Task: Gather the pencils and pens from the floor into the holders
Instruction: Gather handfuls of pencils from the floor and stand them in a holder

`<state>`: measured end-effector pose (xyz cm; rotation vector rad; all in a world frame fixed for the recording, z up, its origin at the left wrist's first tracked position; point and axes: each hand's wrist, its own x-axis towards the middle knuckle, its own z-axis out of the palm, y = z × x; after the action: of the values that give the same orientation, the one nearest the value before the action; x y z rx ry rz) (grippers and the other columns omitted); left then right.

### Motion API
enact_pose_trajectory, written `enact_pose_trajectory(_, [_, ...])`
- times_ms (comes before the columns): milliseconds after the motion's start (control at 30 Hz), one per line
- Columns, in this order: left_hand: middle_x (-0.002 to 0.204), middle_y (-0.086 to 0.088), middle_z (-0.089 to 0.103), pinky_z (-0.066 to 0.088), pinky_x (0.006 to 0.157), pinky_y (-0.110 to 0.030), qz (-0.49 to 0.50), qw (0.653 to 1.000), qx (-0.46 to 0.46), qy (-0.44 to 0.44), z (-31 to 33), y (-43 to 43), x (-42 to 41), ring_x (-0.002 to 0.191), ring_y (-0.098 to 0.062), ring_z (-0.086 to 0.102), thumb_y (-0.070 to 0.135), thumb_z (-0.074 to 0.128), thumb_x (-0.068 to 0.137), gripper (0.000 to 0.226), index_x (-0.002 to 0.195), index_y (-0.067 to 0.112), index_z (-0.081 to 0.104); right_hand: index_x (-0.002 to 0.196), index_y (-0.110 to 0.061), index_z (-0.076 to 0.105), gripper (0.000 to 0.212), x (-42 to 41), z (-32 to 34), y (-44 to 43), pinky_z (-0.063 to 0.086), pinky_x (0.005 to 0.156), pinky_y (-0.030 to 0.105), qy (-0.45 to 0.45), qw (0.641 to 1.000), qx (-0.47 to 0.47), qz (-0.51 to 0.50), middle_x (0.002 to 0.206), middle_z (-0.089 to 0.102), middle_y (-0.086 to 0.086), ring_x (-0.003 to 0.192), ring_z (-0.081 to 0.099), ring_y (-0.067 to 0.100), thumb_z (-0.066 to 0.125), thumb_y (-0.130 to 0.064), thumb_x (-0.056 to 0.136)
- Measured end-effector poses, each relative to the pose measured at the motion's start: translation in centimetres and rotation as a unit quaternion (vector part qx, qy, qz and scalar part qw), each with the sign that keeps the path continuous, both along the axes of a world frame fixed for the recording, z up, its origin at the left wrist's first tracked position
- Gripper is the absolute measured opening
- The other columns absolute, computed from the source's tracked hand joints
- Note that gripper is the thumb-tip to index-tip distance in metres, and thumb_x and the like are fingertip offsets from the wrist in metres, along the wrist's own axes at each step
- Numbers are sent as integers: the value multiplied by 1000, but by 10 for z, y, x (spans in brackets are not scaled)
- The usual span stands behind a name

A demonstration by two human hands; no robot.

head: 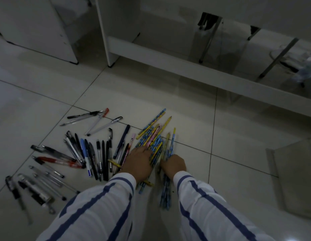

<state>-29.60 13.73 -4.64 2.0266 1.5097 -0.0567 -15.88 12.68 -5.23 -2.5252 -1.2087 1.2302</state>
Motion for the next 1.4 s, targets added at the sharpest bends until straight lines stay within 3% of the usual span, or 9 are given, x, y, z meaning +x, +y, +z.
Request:
enact_pose_trajectory(167, [143, -5, 44, 37, 104, -31, 119, 973, -106, -169, 17, 8, 13, 129, -25, 43, 24, 47, 96, 42, 137, 17, 47, 68, -13, 42, 25, 8, 16, -5, 37, 50, 25, 65, 996, 51, -16, 69, 49, 6, 59, 47, 21, 56, -25, 85])
enact_pose_trajectory(367, [131, -11, 58, 39, 109, -45, 294, 772, -365, -429, 29, 14, 34, 119, -28, 54, 37, 69, 80, 59, 131, 10, 52, 101, -7, 66, 22, -6, 47, 3, 48, 58, 25, 119, 978, 79, 149, 80, 66, 11, 66, 60, 23, 48, -18, 91])
enact_pose_trajectory(533, [120, -11, 62, 42, 104, -43, 322, 720, -380, -483, 30, 18, 33, 117, -30, 54, 15, 56, 94, 29, 122, 15, 58, 132, -9, 52, 40, -8, 65, 9, 52, 87, 38, 83, 970, 57, 220, 122, 62, 20, 103, 62, 34, 47, -20, 94])
enact_pose_trajectory(833, [115, -7, 62, 44, 99, -41, 319, 708, -382, -500, 35, 18, 36, 113, -28, 53, 10, 47, 98, 33, 130, 13, 51, 133, -11, 46, 44, -5, 77, 8, 52, 88, 40, 60, 974, 62, 211, 124, 58, 18, 106, 60, 35, 53, -21, 90])
enact_pose_trajectory(1000, [132, -10, 58, 51, 85, -41, 341, 685, -388, -514, 35, 20, 38, 111, -29, 56, 11, 49, 97, 47, 142, 18, 40, 125, -9, 50, 46, -1, 70, 12, 57, 79, 42, 130, 981, 50, 136, 113, 62, 17, 96, 64, 35, 62, -19, 82])
enact_pose_trajectory(1167, [123, -16, 60, 52, 78, -43, 375, 682, -365, -511, 33, 26, 34, 93, -31, 60, 15, 42, 100, 25, 116, 6, 60, 109, 9, 64, 30, 16, 62, 10, 55, 68, 29, 293, 955, 35, -5, 93, 64, 18, 77, 61, 25, 59, 9, 80])
enact_pose_trajectory(1233, [106, -15, 64, 54, 69, -40, 404, 669, -339, -523, 31, 29, 32, 80, -28, 61, 14, 40, 101, 27, 120, 0, 54, 103, 7, 67, 25, 28, 51, 12, 56, 73, 34, 191, 979, 62, -43, 92, 67, 18, 79, 63, 27, 54, 5, 81])
enact_pose_trajectory(1333, [98, -13, 59, 54, 64, -36, 468, 651, -279, -528, 29, 37, 24, 73, -25, 61, 11, 42, 100, 13, 104, 2, 51, 116, -4, 60, 31, 47, 31, 5, 46, 97, 38, -120, 991, 43, 50, 130, 49, 20, 114, 52, 37, 47, -11, 89])
enact_pose_trajectory(1400, [107, -17, 57, 55, 68, -39, 491, 651, -246, -524, 22, 44, 18, 77, -24, 63, 13, 45, 100, 16, 106, 0, 52, 122, -8, 52, 33, 54, 19, -4, 42, 100, 40, -171, 984, 15, 54, 134, 36, 19, 119, 44, 38, 40, -11, 91])
